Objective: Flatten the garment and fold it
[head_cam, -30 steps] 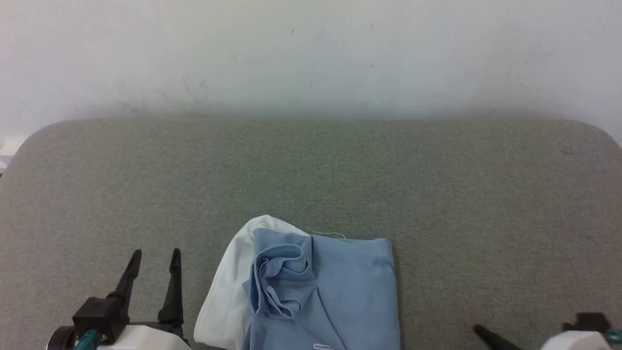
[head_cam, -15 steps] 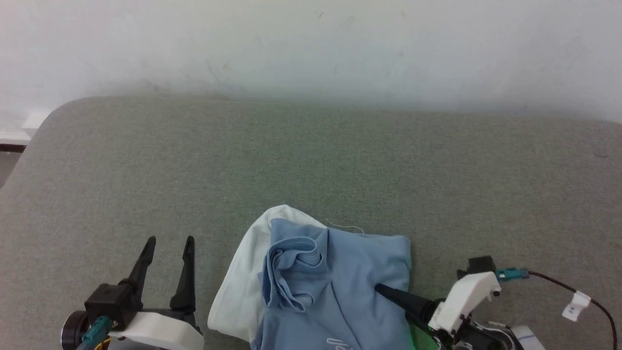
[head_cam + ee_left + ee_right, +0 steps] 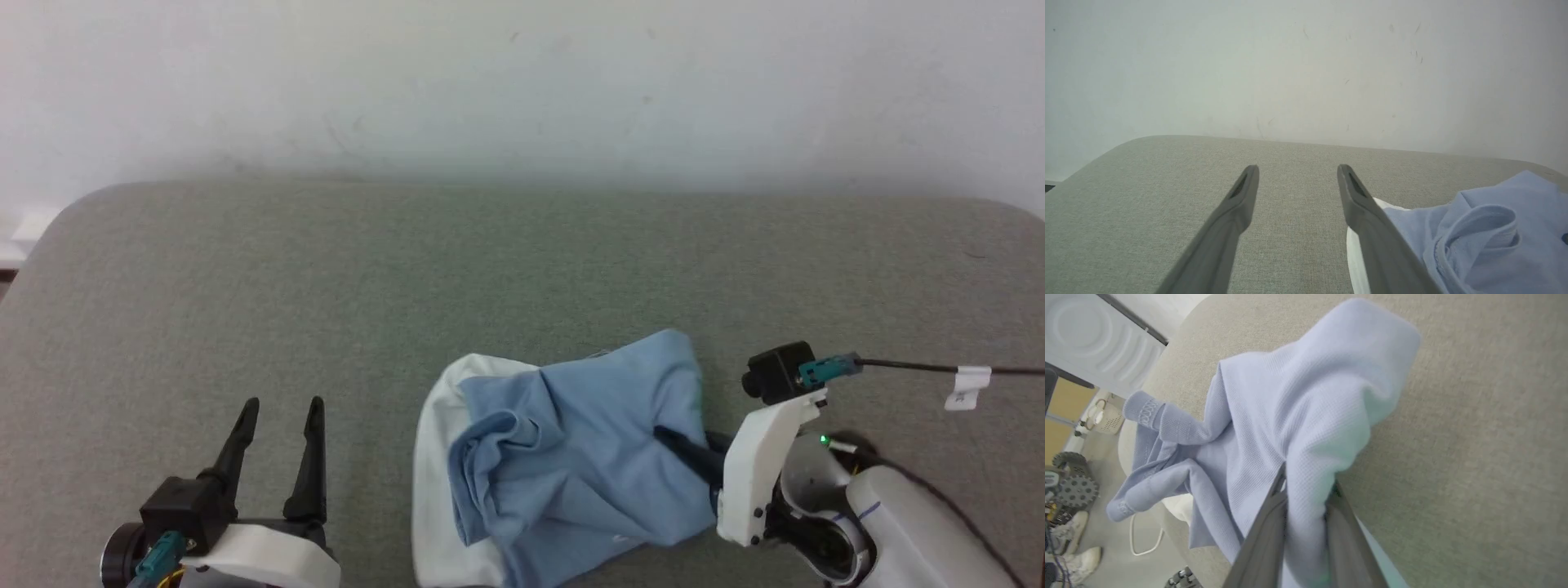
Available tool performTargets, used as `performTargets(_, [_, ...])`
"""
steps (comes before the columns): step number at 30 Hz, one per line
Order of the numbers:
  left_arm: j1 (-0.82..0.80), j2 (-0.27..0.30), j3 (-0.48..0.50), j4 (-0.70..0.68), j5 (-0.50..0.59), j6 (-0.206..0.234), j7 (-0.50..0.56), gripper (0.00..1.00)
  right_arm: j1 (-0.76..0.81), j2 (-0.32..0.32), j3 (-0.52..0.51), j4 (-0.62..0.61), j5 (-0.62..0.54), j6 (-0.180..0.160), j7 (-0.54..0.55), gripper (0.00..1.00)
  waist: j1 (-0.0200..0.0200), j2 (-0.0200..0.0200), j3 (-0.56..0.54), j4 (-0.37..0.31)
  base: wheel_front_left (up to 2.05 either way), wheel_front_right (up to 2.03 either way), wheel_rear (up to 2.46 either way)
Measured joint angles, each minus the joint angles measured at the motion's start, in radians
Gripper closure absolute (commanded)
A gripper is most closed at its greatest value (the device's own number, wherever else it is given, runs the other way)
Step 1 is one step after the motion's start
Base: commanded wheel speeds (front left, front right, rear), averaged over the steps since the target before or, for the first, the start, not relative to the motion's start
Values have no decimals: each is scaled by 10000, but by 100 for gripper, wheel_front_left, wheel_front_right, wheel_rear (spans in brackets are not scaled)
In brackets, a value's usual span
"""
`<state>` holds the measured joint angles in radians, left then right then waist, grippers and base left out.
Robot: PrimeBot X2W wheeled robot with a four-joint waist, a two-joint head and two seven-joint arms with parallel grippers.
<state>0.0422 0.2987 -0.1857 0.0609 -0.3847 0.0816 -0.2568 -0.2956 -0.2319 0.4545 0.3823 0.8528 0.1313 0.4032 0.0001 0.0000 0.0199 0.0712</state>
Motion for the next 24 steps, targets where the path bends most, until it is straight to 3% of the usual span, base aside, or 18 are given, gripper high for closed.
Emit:
performTargets(6, [308,-84,188,-38,10,0,0,0,-296,-1043,639,-1645,-2600,0,573,100,0,0,-168,-674,0,0,0])
performTargets(13, [338,-117,318,-347,88,-17,0,0,-276,-1921,380,-2761,-3459,4,1908,100,-1,0,-157,-1781,0,0,0])
performTargets(18, [-3,-48,343,-721,226,-123,0,0,-427,-2401,-353,-2395,-3691,4,1904,100,-1,0,225,-2616,0,0,0])
performTargets(24, [-1167,564,59,-1262,748,-570,245,0,-1130,-2782,-1592,-669,-4171,4,566,100,0,0,1259,-3293,0,0,0])
